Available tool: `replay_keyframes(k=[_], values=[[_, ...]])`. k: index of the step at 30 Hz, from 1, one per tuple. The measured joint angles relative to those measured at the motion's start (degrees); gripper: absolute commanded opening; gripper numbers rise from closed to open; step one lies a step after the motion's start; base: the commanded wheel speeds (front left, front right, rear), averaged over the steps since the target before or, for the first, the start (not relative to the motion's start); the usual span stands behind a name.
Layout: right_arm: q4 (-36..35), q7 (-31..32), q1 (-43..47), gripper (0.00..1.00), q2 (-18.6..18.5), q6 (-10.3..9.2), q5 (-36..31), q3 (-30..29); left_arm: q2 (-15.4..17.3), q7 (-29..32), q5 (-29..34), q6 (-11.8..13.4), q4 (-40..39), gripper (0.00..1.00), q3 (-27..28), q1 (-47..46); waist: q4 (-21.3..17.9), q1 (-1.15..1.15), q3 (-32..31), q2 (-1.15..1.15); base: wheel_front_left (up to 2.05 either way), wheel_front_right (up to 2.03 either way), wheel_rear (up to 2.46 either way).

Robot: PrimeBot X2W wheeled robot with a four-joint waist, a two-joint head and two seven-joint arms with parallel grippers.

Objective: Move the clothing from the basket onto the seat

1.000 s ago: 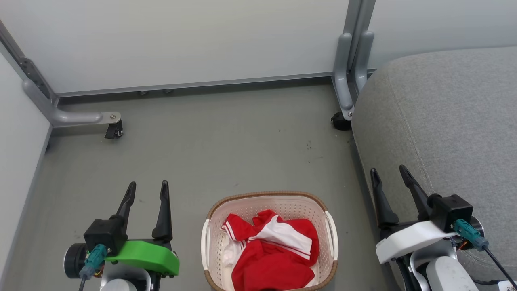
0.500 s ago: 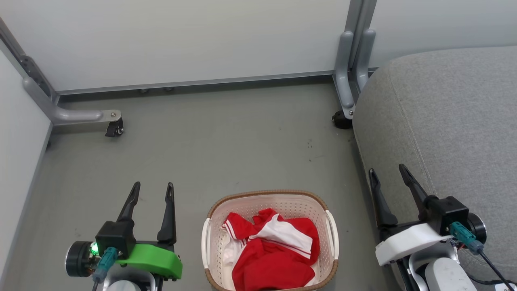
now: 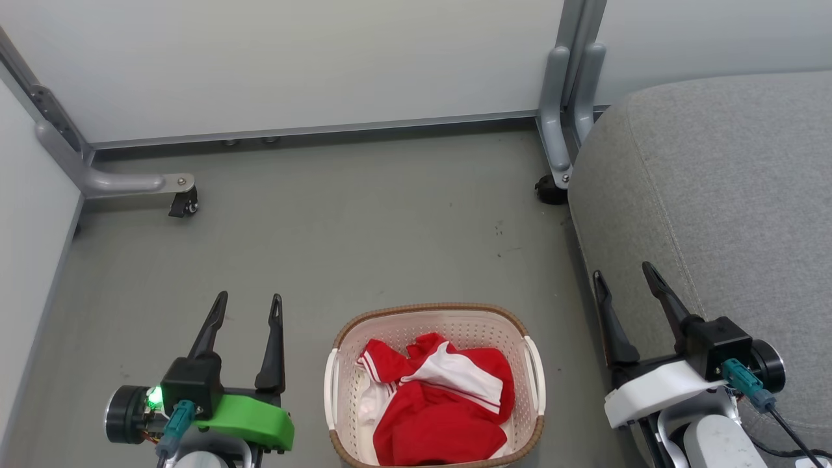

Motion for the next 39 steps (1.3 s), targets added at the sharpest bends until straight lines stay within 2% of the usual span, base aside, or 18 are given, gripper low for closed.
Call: replay_keyframes(k=[11, 15, 26, 39], values=[[-0.56, 0.07, -0.01, 1.0, 0.0, 0.01, 0.3, -0.33, -0.02, 0.0, -0.55, 0.02, 0.03, 1.0, -0.08, -0.01, 0.0, 0.0, 0.64, 0.0, 0.0, 0.0, 0.0], [-1.76, 0.29, -0.79, 1.0, 0.01, 0.01, 0.41, -0.74, -0.02, 0.0, -0.43, 0.01, 0.58, 1.0, -1.94, -1.45, -0.02, 0.0, 2.08, 0.0, 0.0, 0.0, 0.0], [-4.91, 0.04, -6.91, 1.0, 0.01, 0.01, -0.25, -0.91, -0.1, -0.01, -0.98, 0.51, 7.16, 1.0, -13.66, -10.67, -0.63, 0.0, 10.88, 0.0, 0.0, 0.0, 0.0], [-7.4, -1.18, -15.18, 1.0, 0.0, 0.01, -0.35, 0.56, -0.21, -0.01, -3.02, -1.44, 24.19, 1.0, -30.66, -25.51, -3.07, 0.01, 24.91, 0.0, 0.0, 0.0, 0.0]])
